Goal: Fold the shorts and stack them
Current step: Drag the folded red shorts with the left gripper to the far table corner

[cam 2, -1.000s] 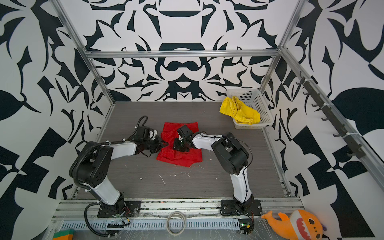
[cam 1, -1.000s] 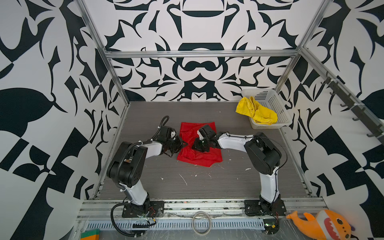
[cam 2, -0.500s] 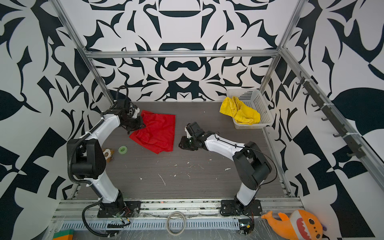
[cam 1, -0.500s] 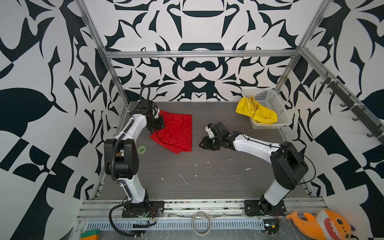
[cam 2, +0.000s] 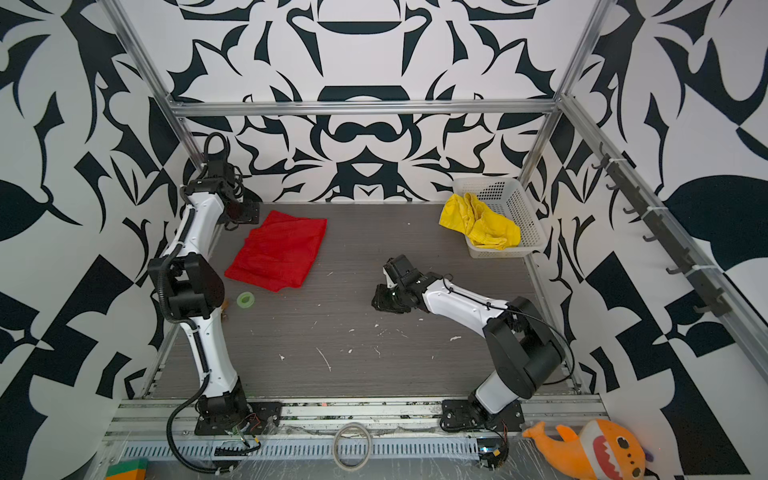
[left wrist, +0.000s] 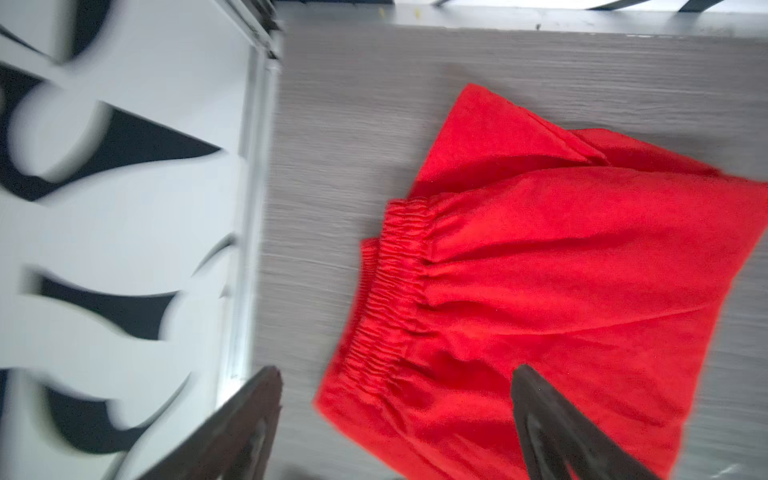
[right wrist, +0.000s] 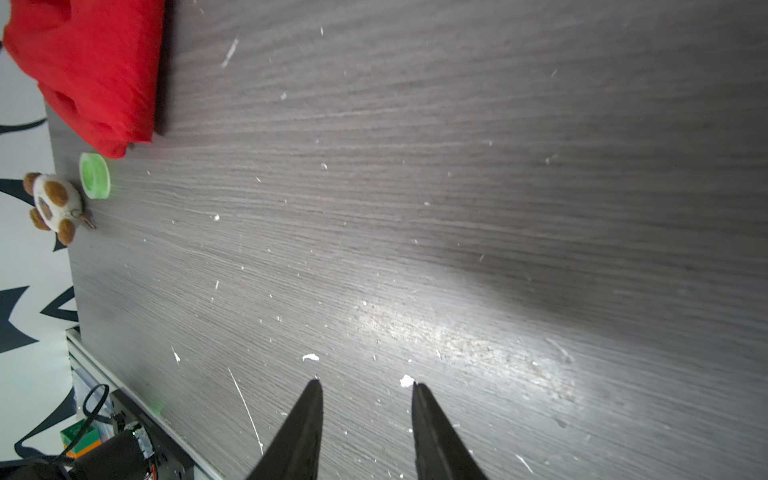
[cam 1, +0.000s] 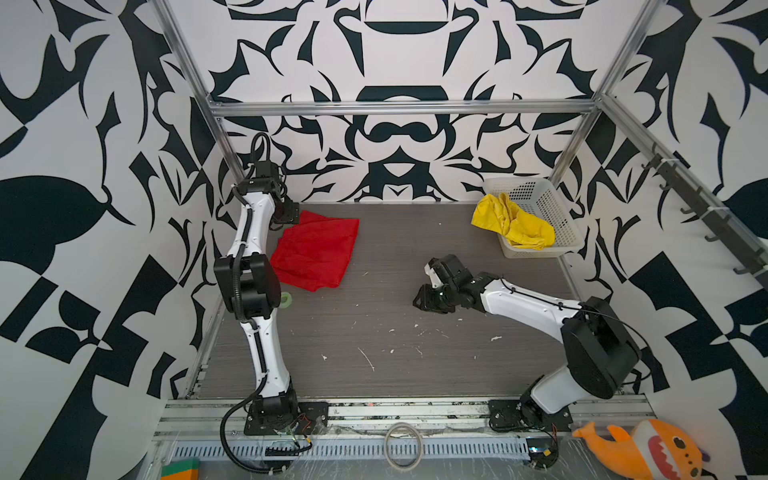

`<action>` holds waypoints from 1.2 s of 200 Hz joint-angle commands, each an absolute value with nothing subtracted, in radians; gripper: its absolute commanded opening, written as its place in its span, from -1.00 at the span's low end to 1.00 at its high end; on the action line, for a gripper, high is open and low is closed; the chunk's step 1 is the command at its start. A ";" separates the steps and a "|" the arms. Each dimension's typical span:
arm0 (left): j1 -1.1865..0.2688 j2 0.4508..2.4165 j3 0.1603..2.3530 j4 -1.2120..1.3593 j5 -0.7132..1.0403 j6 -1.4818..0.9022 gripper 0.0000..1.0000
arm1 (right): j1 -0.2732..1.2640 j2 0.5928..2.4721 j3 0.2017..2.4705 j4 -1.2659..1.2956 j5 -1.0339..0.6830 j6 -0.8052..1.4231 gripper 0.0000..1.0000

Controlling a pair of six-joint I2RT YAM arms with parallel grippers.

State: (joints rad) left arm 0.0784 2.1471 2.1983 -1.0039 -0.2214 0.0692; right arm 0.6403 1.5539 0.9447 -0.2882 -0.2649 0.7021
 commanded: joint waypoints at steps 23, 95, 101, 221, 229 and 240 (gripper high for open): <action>0.032 1.887 1.885 -0.983 -0.112 0.003 0.94 | 0.636 1.524 0.955 -0.294 -0.240 0.693 -0.19; -0.080 1.924 1.572 -0.736 -0.064 -0.062 0.99 | 0.640 1.560 0.960 -0.245 -0.282 0.717 -0.16; -0.080 1.953 1.596 -0.745 -0.067 -0.068 0.99 | 0.640 1.560 0.958 -0.245 -0.281 0.718 -0.15; 0.071 2.265 1.823 -0.820 -0.071 -0.198 0.99 | 0.640 1.522 0.923 -0.268 -0.252 0.709 -0.14; 0.084 2.288 1.857 -0.831 -0.060 -0.188 0.99 | 0.640 1.523 0.923 -0.269 -0.252 0.712 -0.13; 0.099 2.328 1.913 -0.850 -0.048 -0.183 0.99 | 0.640 1.524 0.925 -0.267 -0.253 0.715 -0.13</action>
State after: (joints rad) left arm 0.0620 2.2509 1.8168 -0.7975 -0.0780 -0.1829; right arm 0.6365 1.5585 0.9218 -0.2630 -0.2668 0.7078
